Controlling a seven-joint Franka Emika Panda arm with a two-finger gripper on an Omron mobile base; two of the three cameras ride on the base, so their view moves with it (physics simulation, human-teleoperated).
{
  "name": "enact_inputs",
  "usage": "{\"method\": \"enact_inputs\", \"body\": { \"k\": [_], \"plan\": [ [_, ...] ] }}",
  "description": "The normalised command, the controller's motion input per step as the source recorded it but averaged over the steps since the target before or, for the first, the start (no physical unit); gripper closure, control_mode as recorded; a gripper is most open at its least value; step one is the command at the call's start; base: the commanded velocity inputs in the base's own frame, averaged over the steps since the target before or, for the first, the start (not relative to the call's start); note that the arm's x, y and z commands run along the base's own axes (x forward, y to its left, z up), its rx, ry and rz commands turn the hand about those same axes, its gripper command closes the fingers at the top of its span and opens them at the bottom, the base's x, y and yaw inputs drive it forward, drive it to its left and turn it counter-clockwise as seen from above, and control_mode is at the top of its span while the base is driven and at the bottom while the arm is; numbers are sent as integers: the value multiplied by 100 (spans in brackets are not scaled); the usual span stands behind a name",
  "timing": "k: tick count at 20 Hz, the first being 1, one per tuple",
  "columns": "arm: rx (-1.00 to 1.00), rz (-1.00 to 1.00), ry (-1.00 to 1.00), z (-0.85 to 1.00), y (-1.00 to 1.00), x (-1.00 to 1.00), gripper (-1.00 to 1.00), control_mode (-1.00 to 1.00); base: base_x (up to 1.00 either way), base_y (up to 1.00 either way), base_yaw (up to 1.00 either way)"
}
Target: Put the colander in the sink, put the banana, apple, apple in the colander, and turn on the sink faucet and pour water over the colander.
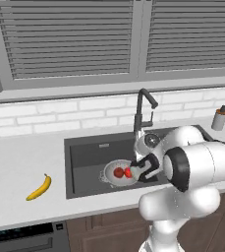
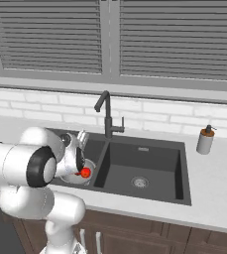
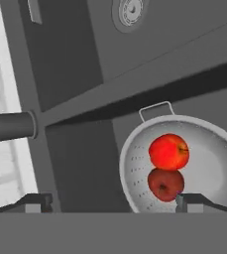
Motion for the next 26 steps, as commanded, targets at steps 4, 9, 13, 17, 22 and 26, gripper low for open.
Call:
{"method": "enact_inputs", "body": {
  "k": [4,9,13,17,22,26],
  "plan": [
    [5,-1,-21,100,69,-31,-100,-100,0,0,0],
    [1,0,-4,100,56,-31,-100,-100,0,0,0],
    [0,1,13,100,38,-61,-100,-100,0,0,0],
    [0,9,19,67,26,-90,-100,-100,0,0,0],
    [0,26,-5,7,14,-100,-100,-100,0,0,0],
    [0,34,-14,0,18,-98,-100,-100,0,0,0]
  ]
}}
